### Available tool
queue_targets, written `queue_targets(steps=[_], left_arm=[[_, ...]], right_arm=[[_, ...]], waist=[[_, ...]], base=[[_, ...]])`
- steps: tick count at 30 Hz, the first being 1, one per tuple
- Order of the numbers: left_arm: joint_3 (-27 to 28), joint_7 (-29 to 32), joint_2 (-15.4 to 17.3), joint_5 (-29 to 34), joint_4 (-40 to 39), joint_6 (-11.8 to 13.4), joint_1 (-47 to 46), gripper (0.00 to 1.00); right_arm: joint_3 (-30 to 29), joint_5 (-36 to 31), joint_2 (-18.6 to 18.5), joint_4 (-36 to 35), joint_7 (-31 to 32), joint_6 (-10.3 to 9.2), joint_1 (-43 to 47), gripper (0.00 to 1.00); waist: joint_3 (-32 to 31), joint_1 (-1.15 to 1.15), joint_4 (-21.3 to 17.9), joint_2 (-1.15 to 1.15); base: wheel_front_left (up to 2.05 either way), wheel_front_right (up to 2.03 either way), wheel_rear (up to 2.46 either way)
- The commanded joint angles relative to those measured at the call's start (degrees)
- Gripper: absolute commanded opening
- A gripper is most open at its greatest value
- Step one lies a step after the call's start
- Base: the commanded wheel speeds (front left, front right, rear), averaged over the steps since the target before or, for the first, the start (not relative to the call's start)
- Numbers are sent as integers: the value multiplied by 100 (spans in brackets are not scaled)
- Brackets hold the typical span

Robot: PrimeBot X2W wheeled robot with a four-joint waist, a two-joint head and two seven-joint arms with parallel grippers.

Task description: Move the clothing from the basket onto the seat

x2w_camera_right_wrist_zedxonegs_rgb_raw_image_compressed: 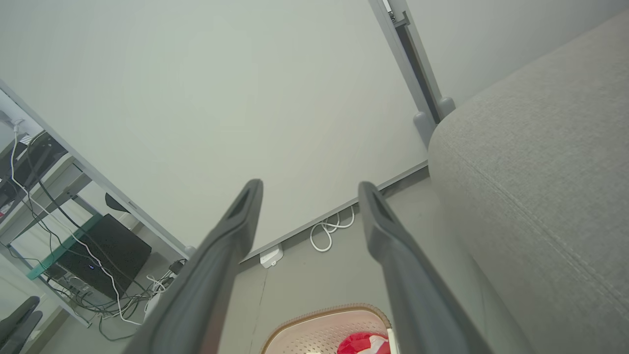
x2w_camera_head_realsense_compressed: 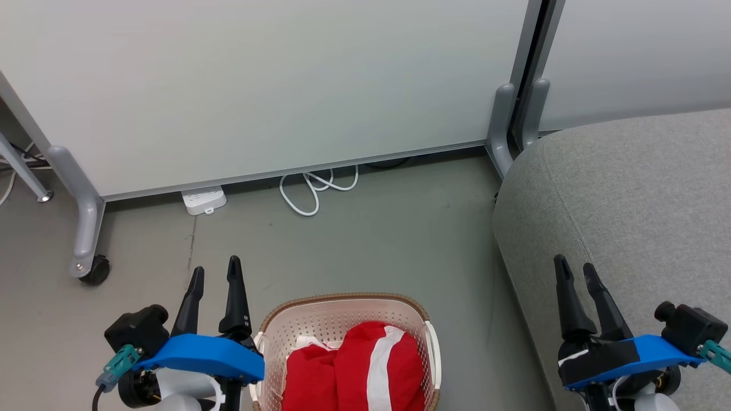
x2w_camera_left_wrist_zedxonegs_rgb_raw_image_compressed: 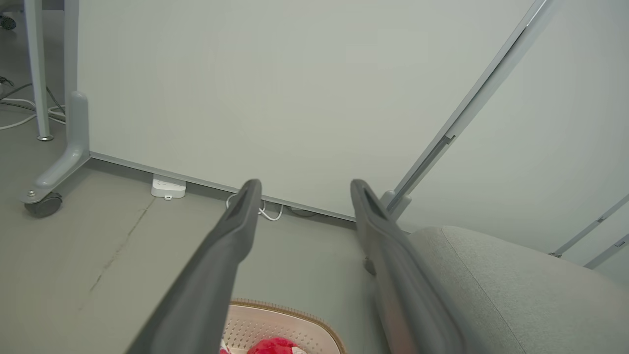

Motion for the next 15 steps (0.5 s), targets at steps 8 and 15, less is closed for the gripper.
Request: queue_targets(steps=[8,15], left_arm=[[-145,-165,39,611,21,7,-161,100],[-256,-260,40,997,81,-5,-182,100]], right_arm=[[82,-574,-52,-48,-163,11,-99,100],[116,-965,-56,-26,-259,12,-90,100]], waist=[[1,0,4,0],[2,0,17,0]], base=[[0,0,0],[0,0,0]])
